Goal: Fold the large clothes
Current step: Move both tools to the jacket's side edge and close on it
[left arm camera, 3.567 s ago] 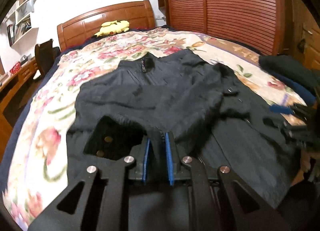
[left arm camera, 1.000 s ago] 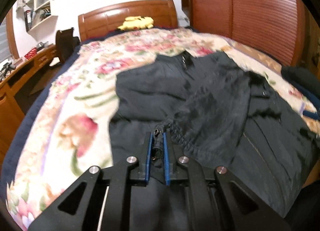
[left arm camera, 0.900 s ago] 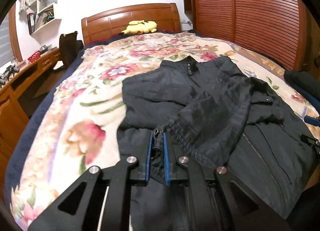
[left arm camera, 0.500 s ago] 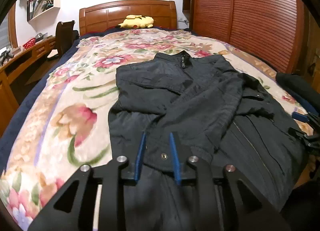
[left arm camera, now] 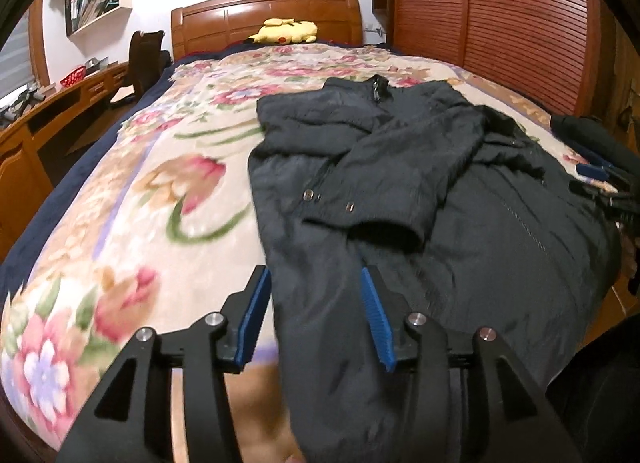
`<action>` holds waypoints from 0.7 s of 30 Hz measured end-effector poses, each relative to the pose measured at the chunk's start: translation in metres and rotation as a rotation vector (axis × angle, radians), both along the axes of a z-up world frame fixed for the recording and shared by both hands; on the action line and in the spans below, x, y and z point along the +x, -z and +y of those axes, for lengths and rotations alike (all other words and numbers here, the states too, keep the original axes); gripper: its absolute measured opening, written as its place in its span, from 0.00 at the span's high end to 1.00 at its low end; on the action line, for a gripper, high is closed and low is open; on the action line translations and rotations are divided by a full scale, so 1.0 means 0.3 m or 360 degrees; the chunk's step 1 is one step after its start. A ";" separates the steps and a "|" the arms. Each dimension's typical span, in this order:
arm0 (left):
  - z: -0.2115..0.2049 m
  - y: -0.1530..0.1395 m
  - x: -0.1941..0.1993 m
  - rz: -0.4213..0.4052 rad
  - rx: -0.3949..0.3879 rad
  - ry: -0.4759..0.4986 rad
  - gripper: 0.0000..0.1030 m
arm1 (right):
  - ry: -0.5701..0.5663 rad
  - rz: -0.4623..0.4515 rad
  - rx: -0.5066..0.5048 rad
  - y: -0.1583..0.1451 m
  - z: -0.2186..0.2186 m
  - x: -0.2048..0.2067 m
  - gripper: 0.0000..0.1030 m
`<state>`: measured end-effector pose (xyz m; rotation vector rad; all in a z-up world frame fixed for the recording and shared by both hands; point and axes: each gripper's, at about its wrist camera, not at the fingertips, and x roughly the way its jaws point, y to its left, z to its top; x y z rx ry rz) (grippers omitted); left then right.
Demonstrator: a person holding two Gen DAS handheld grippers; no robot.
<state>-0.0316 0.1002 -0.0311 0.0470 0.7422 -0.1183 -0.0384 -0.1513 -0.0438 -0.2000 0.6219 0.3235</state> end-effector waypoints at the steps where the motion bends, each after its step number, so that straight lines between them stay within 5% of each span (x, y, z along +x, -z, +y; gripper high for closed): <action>1: 0.004 0.014 -0.009 0.0011 0.0004 -0.0007 0.55 | 0.0000 0.0001 0.0001 0.001 0.000 -0.001 0.27; 21: 0.031 0.112 -0.080 0.0098 -0.0002 -0.0081 0.51 | 0.0066 0.0048 -0.0021 0.043 -0.055 -0.043 0.27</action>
